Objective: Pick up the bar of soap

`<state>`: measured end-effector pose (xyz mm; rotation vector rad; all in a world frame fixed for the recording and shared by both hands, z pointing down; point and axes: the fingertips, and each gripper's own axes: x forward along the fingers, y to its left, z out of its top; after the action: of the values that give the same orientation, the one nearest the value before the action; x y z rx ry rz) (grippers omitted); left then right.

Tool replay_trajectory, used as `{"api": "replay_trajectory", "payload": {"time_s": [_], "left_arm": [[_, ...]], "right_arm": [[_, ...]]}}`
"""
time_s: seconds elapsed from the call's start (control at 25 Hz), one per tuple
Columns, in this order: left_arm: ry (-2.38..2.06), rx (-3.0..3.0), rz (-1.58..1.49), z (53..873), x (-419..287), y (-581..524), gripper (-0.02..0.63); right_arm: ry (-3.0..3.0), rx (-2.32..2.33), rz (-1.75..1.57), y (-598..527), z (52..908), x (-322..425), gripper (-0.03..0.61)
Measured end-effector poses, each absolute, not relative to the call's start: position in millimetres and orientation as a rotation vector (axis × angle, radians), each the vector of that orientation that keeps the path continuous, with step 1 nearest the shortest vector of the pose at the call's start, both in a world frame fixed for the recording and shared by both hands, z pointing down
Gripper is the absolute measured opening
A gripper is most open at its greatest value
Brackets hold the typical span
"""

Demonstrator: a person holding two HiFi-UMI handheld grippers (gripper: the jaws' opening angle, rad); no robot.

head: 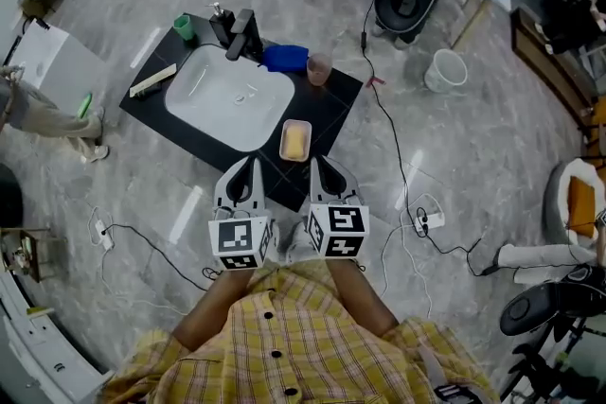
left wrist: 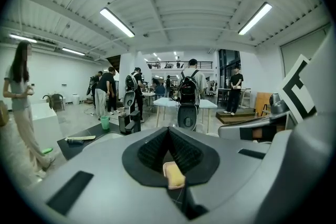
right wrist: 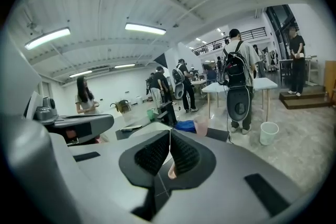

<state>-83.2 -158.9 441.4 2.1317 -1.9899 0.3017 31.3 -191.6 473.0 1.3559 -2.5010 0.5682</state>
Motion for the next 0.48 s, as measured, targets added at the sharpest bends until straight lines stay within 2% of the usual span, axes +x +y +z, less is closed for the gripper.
{"api": "replay_trajectory", "payload": {"time_s": [0.48], "left_arm": [[-1.839,2.288,0.321,443.5,-104.4,-237.6,0.011]], "right_arm": [[-2.323,1.413,0.697,-256.6,512.7,-5.9,0.02]]}}
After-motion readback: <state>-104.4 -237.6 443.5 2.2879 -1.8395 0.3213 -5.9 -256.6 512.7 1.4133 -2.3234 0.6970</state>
